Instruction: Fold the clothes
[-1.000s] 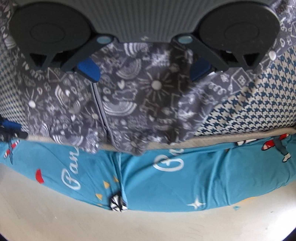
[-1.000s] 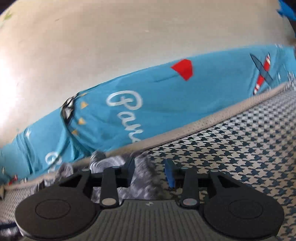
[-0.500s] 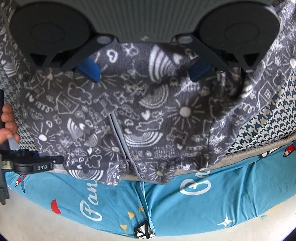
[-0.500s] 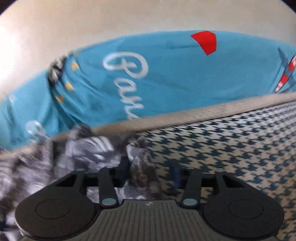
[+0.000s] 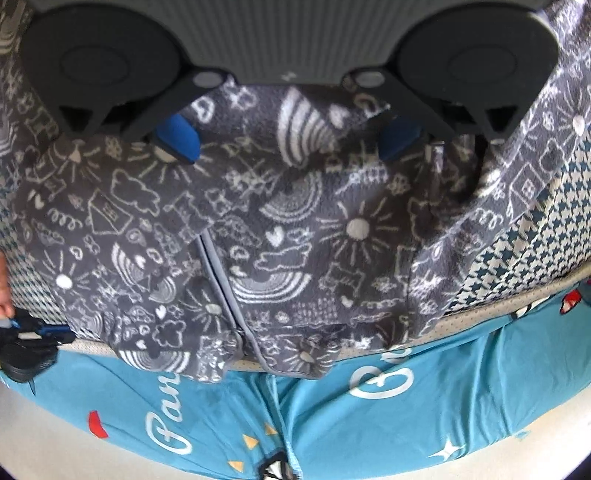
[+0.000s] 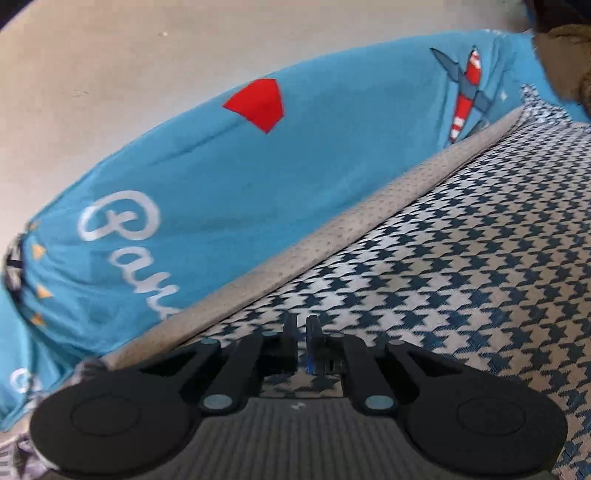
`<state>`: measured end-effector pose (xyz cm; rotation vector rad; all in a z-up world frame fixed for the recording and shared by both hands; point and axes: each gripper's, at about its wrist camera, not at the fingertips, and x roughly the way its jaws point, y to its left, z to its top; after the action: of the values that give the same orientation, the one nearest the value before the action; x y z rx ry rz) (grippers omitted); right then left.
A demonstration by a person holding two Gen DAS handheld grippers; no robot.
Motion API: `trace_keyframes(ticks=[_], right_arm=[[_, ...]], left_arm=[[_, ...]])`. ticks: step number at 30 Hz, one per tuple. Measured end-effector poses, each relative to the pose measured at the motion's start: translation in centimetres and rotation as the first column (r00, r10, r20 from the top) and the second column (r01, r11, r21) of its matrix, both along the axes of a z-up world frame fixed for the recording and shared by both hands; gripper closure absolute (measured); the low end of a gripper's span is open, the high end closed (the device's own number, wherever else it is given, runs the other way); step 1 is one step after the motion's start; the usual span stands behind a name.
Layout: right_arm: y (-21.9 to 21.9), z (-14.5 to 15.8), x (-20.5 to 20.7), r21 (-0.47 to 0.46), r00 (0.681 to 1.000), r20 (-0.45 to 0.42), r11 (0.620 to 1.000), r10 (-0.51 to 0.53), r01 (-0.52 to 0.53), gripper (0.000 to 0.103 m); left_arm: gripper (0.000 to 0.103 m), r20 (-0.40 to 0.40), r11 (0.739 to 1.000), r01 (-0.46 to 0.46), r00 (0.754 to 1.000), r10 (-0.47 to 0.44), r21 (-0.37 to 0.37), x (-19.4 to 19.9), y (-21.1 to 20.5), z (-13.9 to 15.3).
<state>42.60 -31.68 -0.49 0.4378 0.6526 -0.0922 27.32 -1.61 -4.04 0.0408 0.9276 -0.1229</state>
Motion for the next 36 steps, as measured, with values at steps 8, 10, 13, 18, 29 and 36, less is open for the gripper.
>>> trace_keyframes(ticks=[8,10,13,18,29,36], right_arm=[[0.8,1.5,-1.5,0.067,0.988,-0.035,0.986,0.153,-0.151,0.051],[0.9,0.7,-1.3,0.101,0.979,-0.078,0.978,0.19,-0.182,0.051],[1.4,-1.0,-0.9,0.135,0.961,-0.159,0.969,0.225,-0.205,0.051],[3.3,-1.2,-1.0,0.035,0.963,-0.113,0.97,0.243,-0.241,0.095],[4.0,-1.4,-0.3,-0.091,0.99,-0.077,0.988,0.119,-0.126,0.094],[3.4,3.6,-4.9,-0.075,0.993,0.018,0.991,0.114,-0.112,0.088]], left_arm=[[0.0,-0.007,0.999,-0.033,0.999,0.033,-0.032,0.1,0.8,0.4],[0.0,-0.008,0.999,-0.036,0.999,0.036,-0.033,0.1,0.8,0.4],[0.0,-0.01,0.999,-0.035,0.999,0.035,-0.03,0.1,0.8,0.3],[0.0,-0.01,1.0,-0.023,1.0,0.023,-0.007,0.1,0.4,-0.1],[0.0,-0.005,0.998,-0.01,1.0,0.01,0.055,-0.1,-0.1,-0.8],[0.0,0.03,0.998,-0.057,0.998,0.056,0.028,0.0,1.5,0.6]])
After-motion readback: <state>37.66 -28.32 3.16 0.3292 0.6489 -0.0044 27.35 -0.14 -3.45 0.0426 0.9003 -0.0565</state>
